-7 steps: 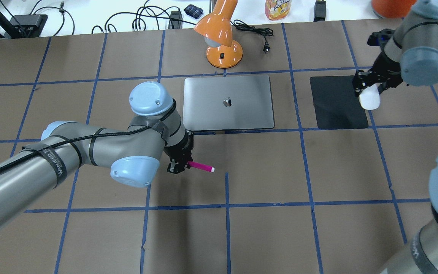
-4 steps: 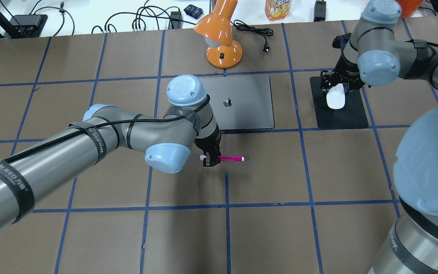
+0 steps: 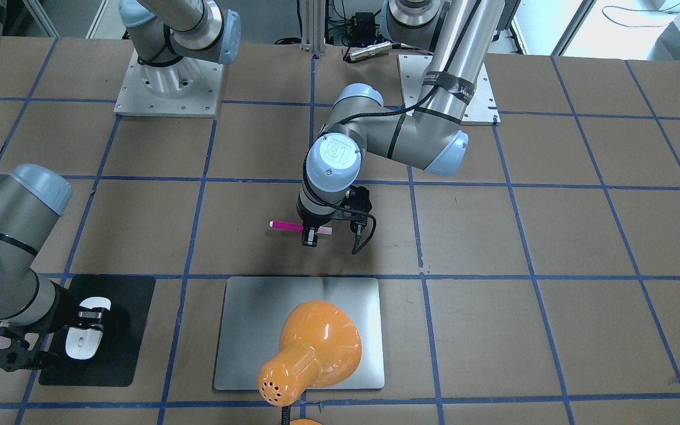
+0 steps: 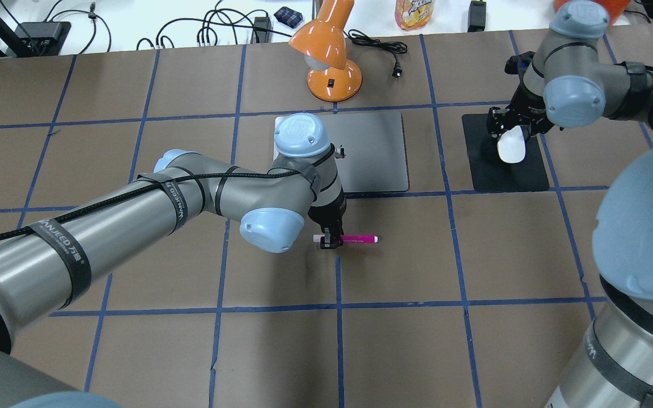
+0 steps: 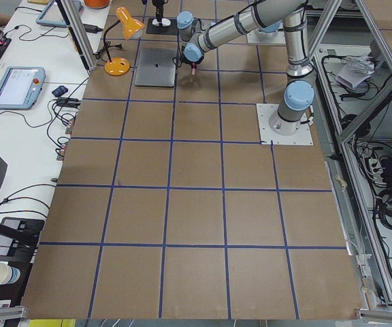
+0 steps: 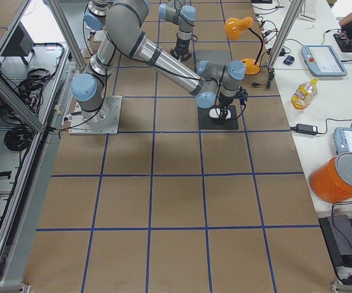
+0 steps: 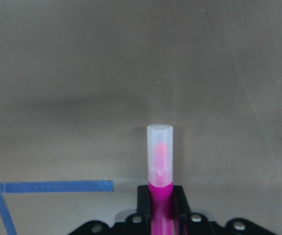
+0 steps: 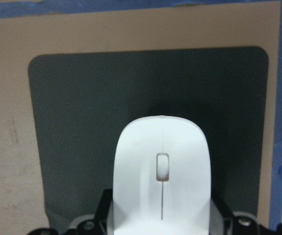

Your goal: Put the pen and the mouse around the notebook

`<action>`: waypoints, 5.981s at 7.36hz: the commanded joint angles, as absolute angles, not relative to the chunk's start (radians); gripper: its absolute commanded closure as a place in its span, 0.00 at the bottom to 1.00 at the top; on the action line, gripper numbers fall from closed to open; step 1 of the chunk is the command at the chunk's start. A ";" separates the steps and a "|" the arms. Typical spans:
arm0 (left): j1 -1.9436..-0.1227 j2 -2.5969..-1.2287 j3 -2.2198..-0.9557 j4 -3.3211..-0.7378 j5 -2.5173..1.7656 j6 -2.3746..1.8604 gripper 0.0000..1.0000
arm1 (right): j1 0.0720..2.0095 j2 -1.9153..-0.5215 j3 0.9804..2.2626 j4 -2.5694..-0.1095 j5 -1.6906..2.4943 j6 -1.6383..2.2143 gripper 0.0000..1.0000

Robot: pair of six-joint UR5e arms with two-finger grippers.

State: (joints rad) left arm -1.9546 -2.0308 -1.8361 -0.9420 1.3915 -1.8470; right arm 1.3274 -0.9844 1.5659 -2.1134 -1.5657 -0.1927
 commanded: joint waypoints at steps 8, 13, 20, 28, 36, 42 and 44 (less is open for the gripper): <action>-1.950 -2.011 -1.875 -0.957 1.520 -1.722 0.00 | 1.322 -0.986 1.569 -2.126 -1.552 -0.215 0.38; -1.834 -1.852 -1.794 -1.192 1.520 -1.423 0.00 | 1.348 -1.114 1.542 -2.039 -1.563 -0.199 0.00; -1.606 -1.546 -1.747 -1.456 1.591 -0.471 0.00 | 1.463 -1.456 1.416 -1.506 -1.588 -0.121 0.00; -1.566 -1.556 -1.548 -1.635 1.652 0.201 0.00 | 1.511 -1.480 1.425 -1.523 -1.569 0.103 0.00; -1.559 -1.566 -1.555 -1.598 1.603 0.086 0.00 | 1.511 -1.480 1.427 -1.537 -1.557 0.087 0.00; -1.560 -1.558 -1.542 -1.595 1.592 0.086 0.00 | 1.509 -1.485 1.440 -1.537 -1.558 0.084 0.00; -1.560 -1.563 -1.540 -1.595 1.592 0.086 0.00 | 1.509 -1.485 1.440 -1.537 -1.557 0.081 0.00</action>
